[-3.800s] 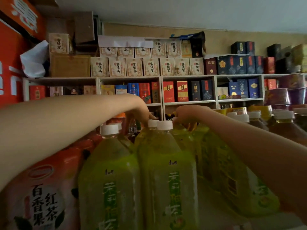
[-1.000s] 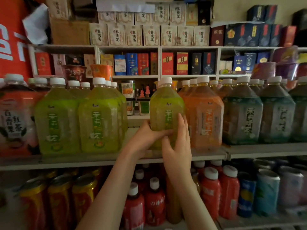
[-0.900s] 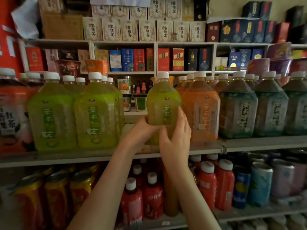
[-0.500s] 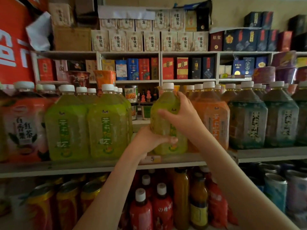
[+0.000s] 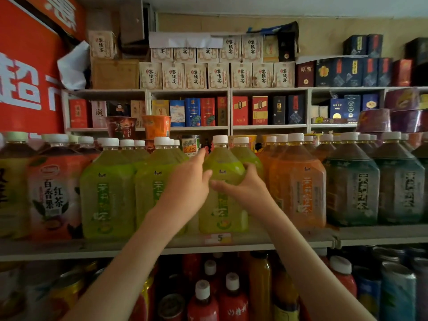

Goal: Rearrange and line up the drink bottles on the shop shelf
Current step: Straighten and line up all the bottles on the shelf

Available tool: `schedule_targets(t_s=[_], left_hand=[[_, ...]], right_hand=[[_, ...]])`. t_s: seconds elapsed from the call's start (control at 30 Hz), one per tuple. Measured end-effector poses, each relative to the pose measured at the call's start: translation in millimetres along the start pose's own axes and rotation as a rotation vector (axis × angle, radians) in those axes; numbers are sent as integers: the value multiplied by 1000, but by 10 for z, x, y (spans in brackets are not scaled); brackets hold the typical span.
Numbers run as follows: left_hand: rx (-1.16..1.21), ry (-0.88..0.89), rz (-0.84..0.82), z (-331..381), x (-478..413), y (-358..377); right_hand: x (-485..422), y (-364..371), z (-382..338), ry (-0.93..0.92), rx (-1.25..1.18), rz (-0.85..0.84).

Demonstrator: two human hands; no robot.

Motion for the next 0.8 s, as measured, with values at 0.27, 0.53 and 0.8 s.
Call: schedule_targets(t_s=[0.27, 0.53, 0.8], left_hand=[[-134, 119, -71, -47, -507, -62], [-67, 44, -240, -128, -796, 61], [-31, 135, -267, -171, -865, 65]], right_hand=[[-87, 120, -115, -52, 205, -192], [-200, -17, -340, -172, 501, -252], [-1141, -161, -494, -187, 724, 65]])
Point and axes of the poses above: each hand's wrist, its own x-axis away from the middle knuckle, its own y-axis out of the palm, z = x × y, the point moved 4 cm from there along -x, towards the middle knuckle, and after that the axes turned 13 degrees about z, right-handed, at the moved point
